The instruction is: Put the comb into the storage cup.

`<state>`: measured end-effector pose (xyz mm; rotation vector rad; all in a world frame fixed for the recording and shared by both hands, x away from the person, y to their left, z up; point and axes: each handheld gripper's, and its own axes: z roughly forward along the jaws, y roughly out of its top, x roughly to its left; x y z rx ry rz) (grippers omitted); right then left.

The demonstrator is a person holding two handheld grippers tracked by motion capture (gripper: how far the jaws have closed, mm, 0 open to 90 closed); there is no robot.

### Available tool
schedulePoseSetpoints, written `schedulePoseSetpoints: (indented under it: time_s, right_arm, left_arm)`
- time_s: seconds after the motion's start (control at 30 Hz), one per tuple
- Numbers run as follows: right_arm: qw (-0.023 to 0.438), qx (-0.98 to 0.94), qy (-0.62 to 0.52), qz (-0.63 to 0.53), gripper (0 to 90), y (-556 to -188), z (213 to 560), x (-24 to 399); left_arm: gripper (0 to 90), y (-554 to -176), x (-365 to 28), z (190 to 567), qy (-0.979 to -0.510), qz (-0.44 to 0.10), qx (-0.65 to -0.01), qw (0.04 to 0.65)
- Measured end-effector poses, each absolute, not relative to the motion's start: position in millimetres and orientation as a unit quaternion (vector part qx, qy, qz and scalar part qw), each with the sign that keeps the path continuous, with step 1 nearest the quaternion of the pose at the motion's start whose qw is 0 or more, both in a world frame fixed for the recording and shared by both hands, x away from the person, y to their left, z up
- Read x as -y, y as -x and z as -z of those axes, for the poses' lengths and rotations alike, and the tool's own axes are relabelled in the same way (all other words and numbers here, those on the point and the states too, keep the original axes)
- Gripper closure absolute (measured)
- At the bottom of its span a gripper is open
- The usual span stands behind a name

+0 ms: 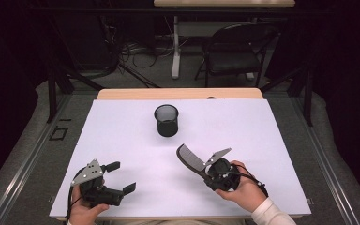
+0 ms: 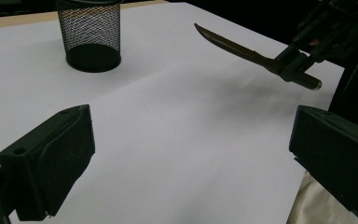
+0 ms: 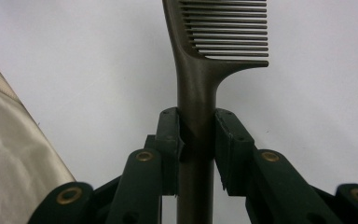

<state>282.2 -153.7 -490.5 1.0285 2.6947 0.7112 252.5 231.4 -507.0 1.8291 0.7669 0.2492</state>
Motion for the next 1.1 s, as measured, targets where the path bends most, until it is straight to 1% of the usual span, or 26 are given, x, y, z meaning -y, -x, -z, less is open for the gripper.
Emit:
schedulePoseSetpoints:
  time_s: [0.47, 0.67, 1.1]
  right_arm:
    - [0.101, -0.896, -0.334, -0.274, 72.8, -282, 483, 148]
    - [0.114, -0.891, -0.324, -0.296, 72.8, -282, 480, 145]
    - [0.126, -0.883, -0.314, -0.326, 72.8, -281, 477, 140]
  left_arm:
    - [0.3, -253, -232, 507, -0.769, -0.1, -0.321, 0.544]
    - [0.4, -253, -232, 507, -0.768, -0.104, -0.325, 0.542]
    - [0.4, -253, -233, 507, -0.769, -0.106, -0.326, 0.54]
